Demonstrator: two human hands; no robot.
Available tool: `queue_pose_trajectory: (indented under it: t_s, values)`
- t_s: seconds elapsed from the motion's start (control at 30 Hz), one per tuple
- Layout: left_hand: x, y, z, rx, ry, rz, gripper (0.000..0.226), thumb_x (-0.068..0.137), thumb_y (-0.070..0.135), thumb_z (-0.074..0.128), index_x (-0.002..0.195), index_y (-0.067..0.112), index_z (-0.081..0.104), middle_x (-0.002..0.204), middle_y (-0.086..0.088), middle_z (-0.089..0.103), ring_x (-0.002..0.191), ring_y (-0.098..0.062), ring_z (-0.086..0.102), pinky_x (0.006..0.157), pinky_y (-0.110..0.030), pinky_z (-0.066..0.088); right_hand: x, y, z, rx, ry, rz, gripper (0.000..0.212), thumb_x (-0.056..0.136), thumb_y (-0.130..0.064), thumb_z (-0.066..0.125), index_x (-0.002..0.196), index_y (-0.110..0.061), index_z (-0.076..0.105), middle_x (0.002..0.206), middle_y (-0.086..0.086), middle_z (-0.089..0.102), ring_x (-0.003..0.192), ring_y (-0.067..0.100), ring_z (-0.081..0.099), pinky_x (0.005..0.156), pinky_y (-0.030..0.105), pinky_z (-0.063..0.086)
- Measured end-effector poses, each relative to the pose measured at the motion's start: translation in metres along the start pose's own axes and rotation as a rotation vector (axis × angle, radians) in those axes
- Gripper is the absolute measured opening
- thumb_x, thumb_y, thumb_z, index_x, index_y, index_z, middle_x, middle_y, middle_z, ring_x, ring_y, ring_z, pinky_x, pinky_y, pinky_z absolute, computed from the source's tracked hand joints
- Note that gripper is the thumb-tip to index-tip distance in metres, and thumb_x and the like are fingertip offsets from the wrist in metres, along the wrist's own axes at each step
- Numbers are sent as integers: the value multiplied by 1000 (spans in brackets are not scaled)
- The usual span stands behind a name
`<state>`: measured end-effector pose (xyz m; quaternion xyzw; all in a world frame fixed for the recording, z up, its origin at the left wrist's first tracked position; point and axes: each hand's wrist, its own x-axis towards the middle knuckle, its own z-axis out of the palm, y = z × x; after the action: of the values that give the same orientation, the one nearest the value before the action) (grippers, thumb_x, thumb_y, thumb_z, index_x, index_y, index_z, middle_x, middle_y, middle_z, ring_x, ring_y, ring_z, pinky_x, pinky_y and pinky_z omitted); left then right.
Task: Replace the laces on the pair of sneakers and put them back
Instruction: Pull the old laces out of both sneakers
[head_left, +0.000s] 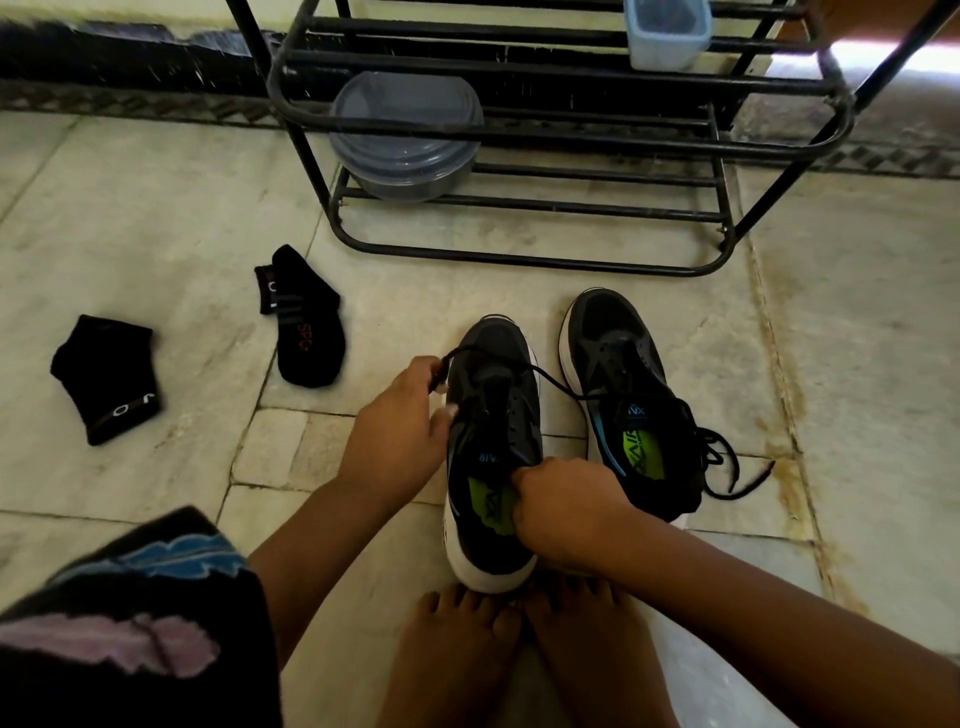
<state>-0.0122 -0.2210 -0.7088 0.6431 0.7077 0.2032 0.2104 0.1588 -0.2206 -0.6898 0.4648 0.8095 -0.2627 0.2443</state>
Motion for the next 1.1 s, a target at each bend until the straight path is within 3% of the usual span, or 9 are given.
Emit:
queue_pose_trajectory:
  t_s: [0.23, 0.37, 0.5, 0.57, 0.67, 0.73, 0.8, 0.97, 1.1]
  values:
    - [-6, -12, 12, 125, -12, 112, 17, 95, 18, 52, 102, 16, 68, 92, 0, 69, 84, -18, 49, 71, -32, 43, 0, 0, 1, 6, 2, 2, 25, 94, -29, 38, 109, -18, 54, 87, 2, 48, 74, 20, 47, 65, 31, 38]
    - [-3, -3, 6, -280, 57, -19, 19, 96, 13, 50, 97, 17, 69, 86, 21, 65, 79, 3, 56, 70, -8, 39, 0, 1, 1, -8, 15, 2, 24, 94, -29, 38, 108, -17, 54, 97, 5, 57, 74, 20, 46, 64, 31, 38]
    - [2, 9, -4, -878, 49, -253, 27, 102, 13, 36, 89, 15, 59, 91, 5, 72, 89, -8, 66, 82, -22, 52, 0, 1, 2, -2, 35, -11, 22, 95, -29, 37, 104, -16, 53, 88, 4, 52, 73, 20, 46, 63, 30, 37]
    - [5, 12, -15, -1085, 59, -325, 26, 103, 15, 32, 87, 15, 53, 77, 2, 72, 76, -12, 67, 71, -24, 55, 0, 1, 2, -8, 36, -18, 20, 95, -28, 38, 100, -17, 53, 81, 1, 46, 72, 19, 46, 63, 30, 37]
    - [7, 15, -22, -846, 121, -256, 19, 102, 20, 38, 91, 19, 54, 72, 7, 69, 68, -7, 63, 60, -18, 50, 0, 1, 2, -2, 42, -21, 15, 95, -27, 38, 94, -17, 49, 74, -1, 42, 71, 19, 47, 64, 30, 38]
    - [5, 13, -19, -432, 141, -158, 14, 97, 24, 48, 110, 23, 54, 104, 8, 67, 98, -6, 61, 79, -16, 44, 1, 1, 3, -5, 38, -22, 19, 95, -28, 38, 99, -15, 52, 79, 1, 46, 71, 20, 48, 64, 30, 39]
    - [-4, 11, -8, -204, 79, -91, 52, 91, 32, 57, 138, 18, 38, 139, 1, 44, 127, -11, 41, 97, -19, 32, -1, 0, 3, -11, 28, -10, 23, 95, -28, 38, 104, -15, 55, 86, 3, 52, 73, 20, 49, 65, 29, 39]
    - [-29, 9, 32, -80, -115, -46, 65, 95, 36, 48, 149, 13, 18, 157, -3, 16, 144, -17, 16, 115, -29, 18, -7, -6, 8, -266, 256, 4, 41, 91, -36, 42, 127, -17, 48, 129, 15, 40, 110, 31, 45, 89, 43, 38]
    - [-32, 6, 46, -224, -92, -96, 49, 100, 20, 39, 146, 12, 27, 156, -1, 23, 142, -11, 23, 108, -13, 18, -2, -7, 9, -382, 408, -122, 53, 66, -35, 62, 111, -9, 68, 122, 14, 59, 103, 33, 57, 79, 46, 50]
